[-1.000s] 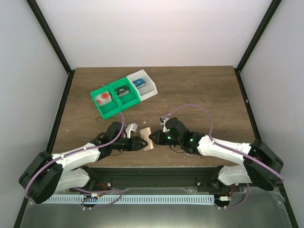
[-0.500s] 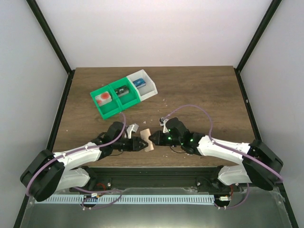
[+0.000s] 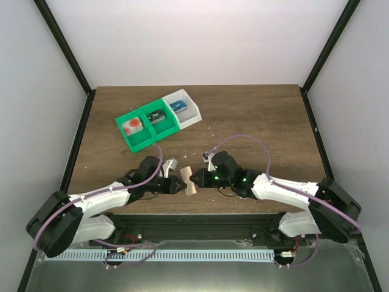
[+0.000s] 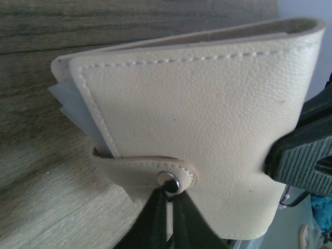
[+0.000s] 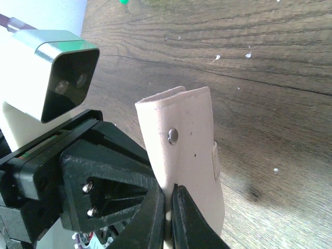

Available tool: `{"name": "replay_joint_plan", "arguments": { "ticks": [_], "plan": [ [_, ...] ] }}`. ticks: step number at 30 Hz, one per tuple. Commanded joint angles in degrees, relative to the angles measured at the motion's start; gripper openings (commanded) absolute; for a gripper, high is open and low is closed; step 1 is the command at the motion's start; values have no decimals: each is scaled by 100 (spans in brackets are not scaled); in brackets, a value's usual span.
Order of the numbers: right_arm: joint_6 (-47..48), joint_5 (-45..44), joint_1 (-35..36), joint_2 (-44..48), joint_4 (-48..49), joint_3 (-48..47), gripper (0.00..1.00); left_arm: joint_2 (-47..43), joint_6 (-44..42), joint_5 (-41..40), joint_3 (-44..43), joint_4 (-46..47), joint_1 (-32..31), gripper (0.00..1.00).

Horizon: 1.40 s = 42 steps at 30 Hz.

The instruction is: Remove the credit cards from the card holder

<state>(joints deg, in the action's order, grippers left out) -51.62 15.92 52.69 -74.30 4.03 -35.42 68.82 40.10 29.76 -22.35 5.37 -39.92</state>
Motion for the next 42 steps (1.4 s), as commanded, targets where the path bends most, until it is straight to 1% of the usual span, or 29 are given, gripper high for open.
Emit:
{"name": "replay_joint_plan", "arguments": {
  "ticks": [1,4,10,11,12,15,18,22,28,30,31,36,37,42],
  "plan": [
    [17,544,94,121,271,117,0,-158,-88,-503,-7,-28,35,1],
    [7,503,101,172,252,149,0,-228,-70,-359,60,136,28,0],
    [27,332,101,197,139,155,0,-369,38,-233,55,133,28,0],
    [22,343,101,197,160,157,0,-388,72,-176,63,169,28,5],
    [20,355,100,187,194,165,0,-399,122,-86,78,244,28,12],
    [15,349,101,156,255,164,0,-375,311,266,202,723,35,24],
    [29,330,101,136,267,145,1,-220,318,276,146,765,28,30],
    [42,347,101,140,316,166,1,-22,110,-134,0,413,29,31],
    [89,382,101,138,327,216,0,125,59,-374,-39,400,29,26],
    [109,379,101,143,329,224,0,157,44,-427,-73,385,28,22],
    [106,381,101,131,327,228,1,166,36,-439,-81,372,33,18],
    [109,364,102,84,348,233,1,120,-51,-440,-68,324,28,1],
    [110,361,95,69,356,243,0,109,-66,-451,-61,301,28,0],
    [69,314,101,39,355,301,1,19,-109,-491,-68,173,30,0]
  ]
}}
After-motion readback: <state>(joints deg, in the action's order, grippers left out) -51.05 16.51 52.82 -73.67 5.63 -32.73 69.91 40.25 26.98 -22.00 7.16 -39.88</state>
